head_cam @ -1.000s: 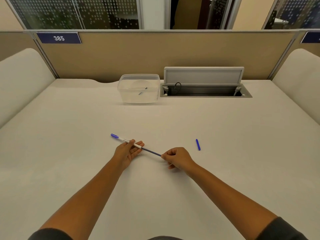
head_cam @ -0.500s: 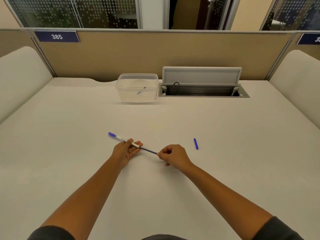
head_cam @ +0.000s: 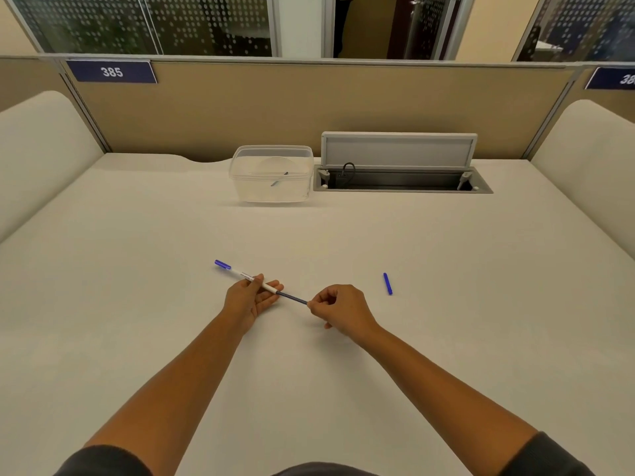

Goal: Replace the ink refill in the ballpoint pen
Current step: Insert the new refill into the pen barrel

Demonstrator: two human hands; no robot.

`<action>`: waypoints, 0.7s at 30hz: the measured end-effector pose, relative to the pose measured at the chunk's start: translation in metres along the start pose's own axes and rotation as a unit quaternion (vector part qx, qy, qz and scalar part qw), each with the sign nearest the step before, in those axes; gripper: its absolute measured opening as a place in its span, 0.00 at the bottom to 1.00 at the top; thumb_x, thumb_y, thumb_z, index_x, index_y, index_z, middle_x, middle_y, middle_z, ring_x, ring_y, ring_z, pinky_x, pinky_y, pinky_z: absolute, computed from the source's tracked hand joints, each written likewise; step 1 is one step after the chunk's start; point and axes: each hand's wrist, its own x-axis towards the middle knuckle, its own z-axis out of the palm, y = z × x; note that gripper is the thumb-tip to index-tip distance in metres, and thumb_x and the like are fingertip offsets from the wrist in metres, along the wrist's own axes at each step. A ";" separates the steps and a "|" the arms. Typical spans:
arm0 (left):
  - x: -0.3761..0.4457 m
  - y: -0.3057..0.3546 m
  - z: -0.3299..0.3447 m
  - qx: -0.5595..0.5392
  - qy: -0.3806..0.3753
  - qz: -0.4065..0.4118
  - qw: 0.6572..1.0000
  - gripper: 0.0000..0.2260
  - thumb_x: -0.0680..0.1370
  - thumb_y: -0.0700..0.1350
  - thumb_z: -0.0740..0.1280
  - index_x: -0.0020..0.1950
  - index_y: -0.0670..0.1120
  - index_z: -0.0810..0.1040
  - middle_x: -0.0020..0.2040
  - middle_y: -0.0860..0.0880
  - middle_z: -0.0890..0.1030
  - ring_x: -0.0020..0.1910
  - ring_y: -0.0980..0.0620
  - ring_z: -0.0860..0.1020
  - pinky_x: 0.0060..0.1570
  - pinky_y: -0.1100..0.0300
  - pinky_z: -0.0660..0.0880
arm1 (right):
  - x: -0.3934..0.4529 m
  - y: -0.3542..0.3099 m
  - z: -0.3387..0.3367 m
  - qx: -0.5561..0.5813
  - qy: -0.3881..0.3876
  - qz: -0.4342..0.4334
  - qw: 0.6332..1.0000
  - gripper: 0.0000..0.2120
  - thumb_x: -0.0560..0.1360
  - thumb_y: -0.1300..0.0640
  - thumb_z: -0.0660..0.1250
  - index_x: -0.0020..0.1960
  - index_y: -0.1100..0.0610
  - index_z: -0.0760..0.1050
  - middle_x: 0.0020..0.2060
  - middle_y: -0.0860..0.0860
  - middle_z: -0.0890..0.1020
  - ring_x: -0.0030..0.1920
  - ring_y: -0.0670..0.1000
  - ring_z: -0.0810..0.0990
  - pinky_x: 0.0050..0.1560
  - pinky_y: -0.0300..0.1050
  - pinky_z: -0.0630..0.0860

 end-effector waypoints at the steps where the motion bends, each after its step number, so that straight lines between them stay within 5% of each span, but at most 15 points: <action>1: 0.000 0.000 0.000 0.000 0.000 0.000 1.000 0.08 0.79 0.40 0.59 0.56 0.37 0.69 0.50 0.37 0.79 0.41 0.46 0.81 0.31 0.60 0.81 | 0.001 -0.001 0.000 -0.002 0.001 -0.001 1.000 0.06 0.71 0.56 0.70 0.45 0.59 0.81 0.37 0.50 0.80 0.34 0.50 0.79 0.45 0.46 0.81; 12: -0.008 0.002 0.000 0.009 -0.039 -0.014 0.999 0.06 0.78 0.42 0.62 0.46 0.40 0.74 0.45 0.41 0.81 0.38 0.50 0.83 0.37 0.60 0.81 | 0.005 -0.004 0.005 -0.026 -0.011 -0.020 0.999 0.07 0.72 0.56 0.69 0.46 0.60 0.81 0.34 0.48 0.78 0.34 0.49 0.78 0.41 0.45 0.81; 21: -0.019 -0.003 0.028 -0.038 -0.046 -0.023 0.998 0.08 0.77 0.44 0.63 0.46 0.39 0.76 0.34 0.46 0.85 0.33 0.53 0.84 0.31 0.62 0.80 | 0.011 -0.008 -0.015 -0.006 0.059 -0.037 0.998 0.13 0.71 0.48 0.70 0.41 0.59 0.79 0.31 0.48 0.77 0.35 0.48 0.76 0.41 0.46 0.78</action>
